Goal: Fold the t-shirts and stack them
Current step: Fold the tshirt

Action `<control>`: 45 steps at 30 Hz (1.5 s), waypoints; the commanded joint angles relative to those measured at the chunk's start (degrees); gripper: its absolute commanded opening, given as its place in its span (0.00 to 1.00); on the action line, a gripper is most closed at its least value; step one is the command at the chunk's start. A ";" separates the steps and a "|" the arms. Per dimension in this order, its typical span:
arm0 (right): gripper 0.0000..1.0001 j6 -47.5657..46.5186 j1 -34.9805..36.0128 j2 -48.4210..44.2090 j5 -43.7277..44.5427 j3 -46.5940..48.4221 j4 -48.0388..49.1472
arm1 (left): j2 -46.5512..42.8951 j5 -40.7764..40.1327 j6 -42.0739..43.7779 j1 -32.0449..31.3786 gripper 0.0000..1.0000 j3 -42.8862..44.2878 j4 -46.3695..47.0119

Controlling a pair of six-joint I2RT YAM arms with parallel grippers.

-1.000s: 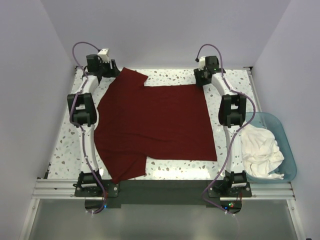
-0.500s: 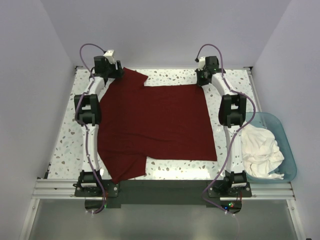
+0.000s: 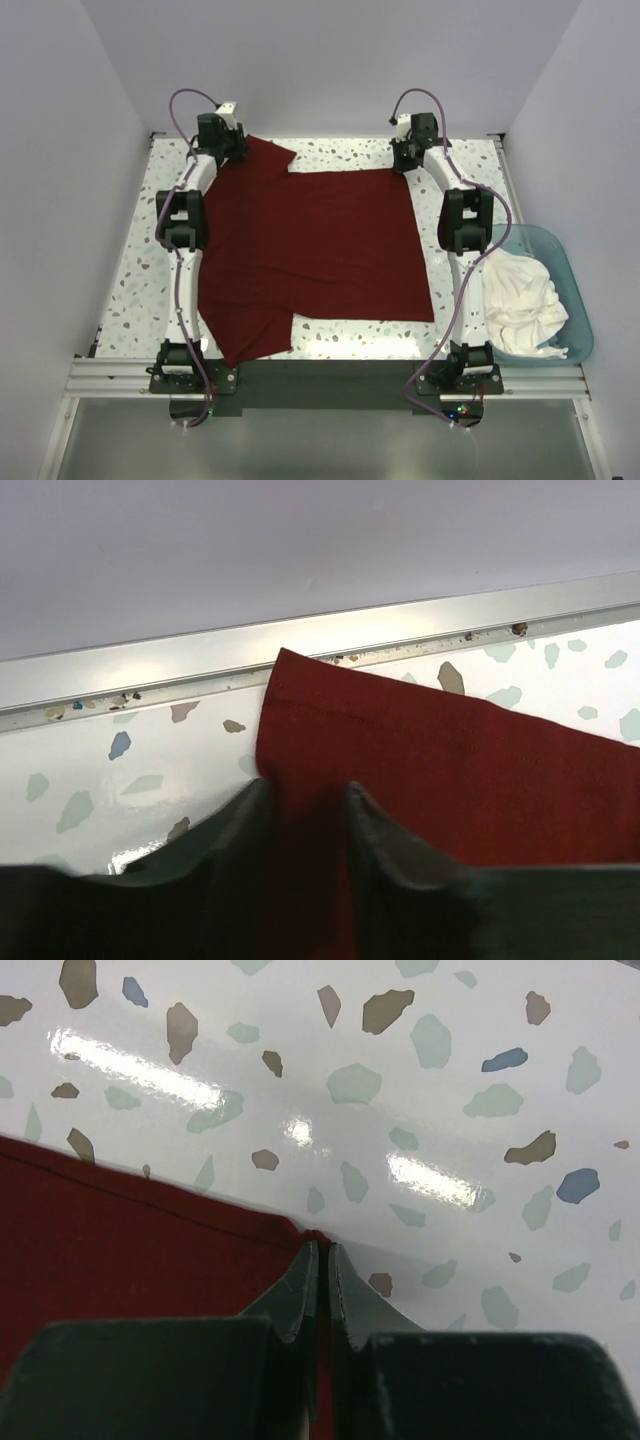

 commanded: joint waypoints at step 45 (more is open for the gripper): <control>0.00 -10.65 -1.98 -25.00 -10.80 -20.45 -2.12 | -50.01 32.47 16.28 10.61 0.00 -56.59 20.93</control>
